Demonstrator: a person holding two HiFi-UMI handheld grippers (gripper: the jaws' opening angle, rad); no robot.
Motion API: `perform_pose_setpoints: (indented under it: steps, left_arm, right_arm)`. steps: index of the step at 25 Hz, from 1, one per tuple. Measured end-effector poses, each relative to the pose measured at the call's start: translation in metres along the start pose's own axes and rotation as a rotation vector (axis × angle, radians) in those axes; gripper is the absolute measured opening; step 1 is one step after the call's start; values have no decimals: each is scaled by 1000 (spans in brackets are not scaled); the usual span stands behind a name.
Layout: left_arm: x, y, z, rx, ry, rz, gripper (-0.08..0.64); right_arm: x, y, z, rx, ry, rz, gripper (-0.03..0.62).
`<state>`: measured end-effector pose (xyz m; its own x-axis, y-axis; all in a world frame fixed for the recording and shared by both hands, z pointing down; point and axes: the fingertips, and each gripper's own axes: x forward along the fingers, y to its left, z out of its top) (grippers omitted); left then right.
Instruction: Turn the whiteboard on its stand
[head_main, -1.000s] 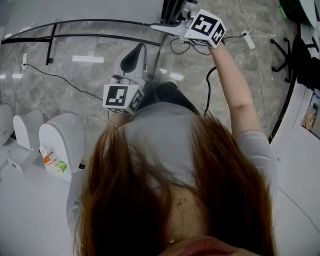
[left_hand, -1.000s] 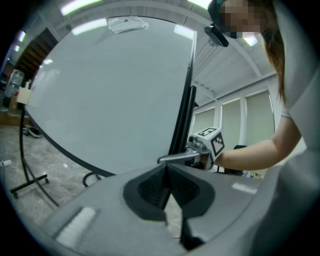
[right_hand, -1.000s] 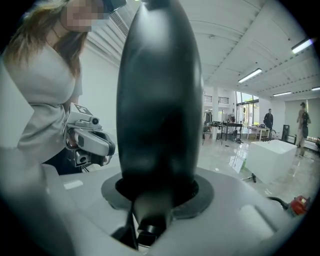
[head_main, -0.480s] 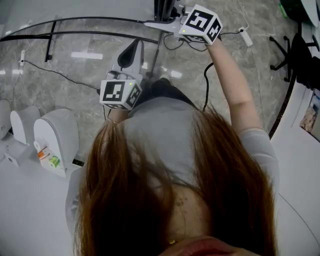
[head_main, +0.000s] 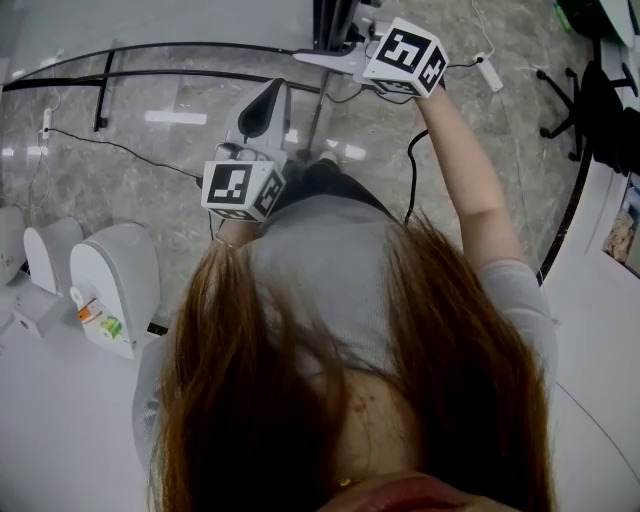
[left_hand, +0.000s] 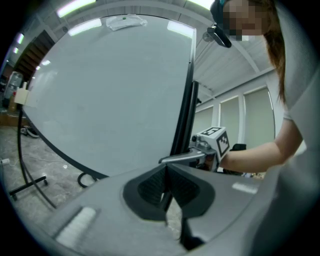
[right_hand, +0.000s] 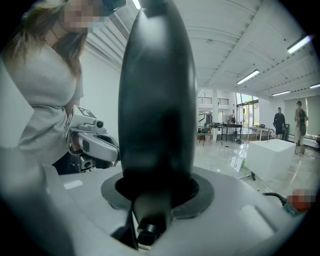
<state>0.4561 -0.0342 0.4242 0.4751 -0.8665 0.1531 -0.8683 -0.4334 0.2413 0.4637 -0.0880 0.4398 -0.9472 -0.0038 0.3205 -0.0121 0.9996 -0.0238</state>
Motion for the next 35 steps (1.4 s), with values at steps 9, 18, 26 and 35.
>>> perform_pose_setpoints:
  steps: [9,18,26,35]
  left_arm:
    - [5,-3,6,16,4,-31,2]
    - [9,-5,5,24,5,-33,2]
    - [2,12,10,36,0,-47,2]
    - [-7,40,27,43,5,-213,2]
  right_arm:
    - [-7,3,-3,-2,3,-2,143]
    - [-18,6,-5,-4,-19,-10,144]
    - [-44,-3,-28,-54,-108,-296,249]
    - [-98,43,21,19,-270,-882,24]
